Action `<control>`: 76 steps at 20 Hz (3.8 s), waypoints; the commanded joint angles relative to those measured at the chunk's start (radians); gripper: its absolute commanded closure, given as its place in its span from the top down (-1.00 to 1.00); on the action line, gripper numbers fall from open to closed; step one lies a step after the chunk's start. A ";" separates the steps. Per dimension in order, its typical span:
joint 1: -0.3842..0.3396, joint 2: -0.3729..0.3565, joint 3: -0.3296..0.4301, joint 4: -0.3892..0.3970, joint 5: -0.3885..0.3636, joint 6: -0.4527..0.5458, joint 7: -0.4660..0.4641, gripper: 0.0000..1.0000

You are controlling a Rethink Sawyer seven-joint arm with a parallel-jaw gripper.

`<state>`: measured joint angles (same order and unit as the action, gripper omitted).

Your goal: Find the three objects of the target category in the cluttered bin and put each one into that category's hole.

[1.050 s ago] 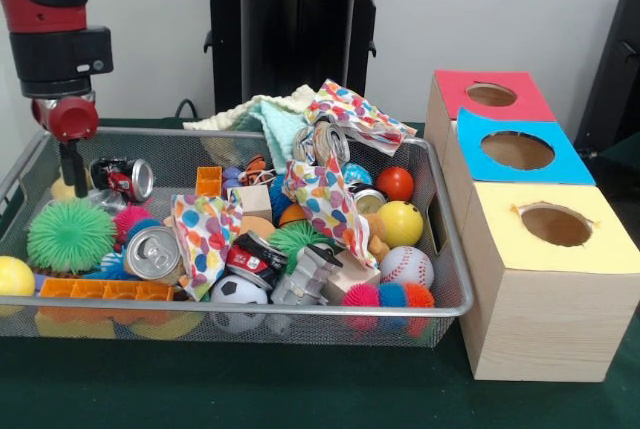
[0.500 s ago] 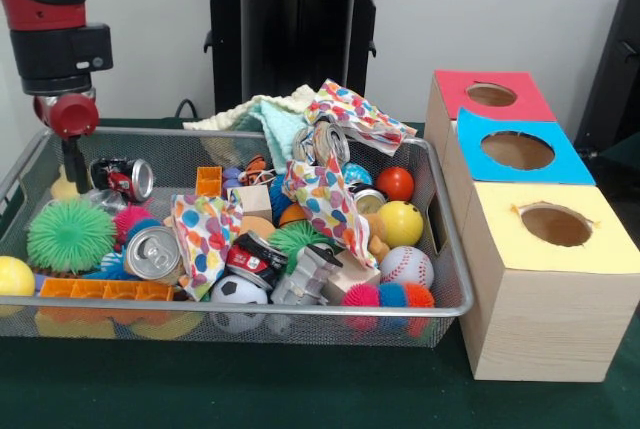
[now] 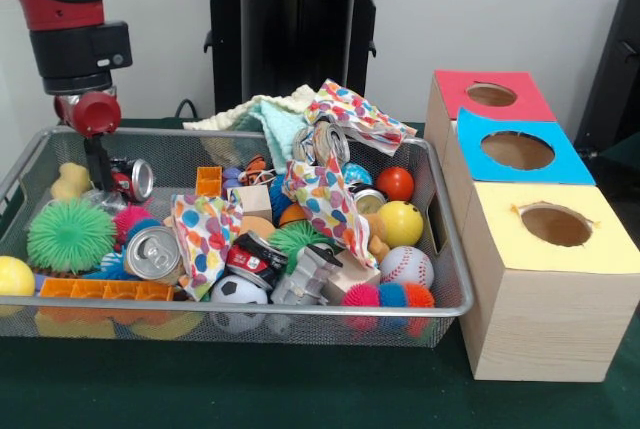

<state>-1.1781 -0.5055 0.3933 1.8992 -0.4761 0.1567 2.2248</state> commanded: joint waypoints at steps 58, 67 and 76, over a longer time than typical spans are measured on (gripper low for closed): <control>0.036 -0.005 -0.002 -0.102 -0.043 -0.009 -0.025 1.00; 0.024 -0.019 0.002 -0.099 -0.042 0.006 -0.036 1.00; 0.026 -0.019 0.000 -0.093 -0.041 0.010 -0.034 1.00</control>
<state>-1.1514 -0.5192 0.4052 1.8944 -0.4763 0.1199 2.2248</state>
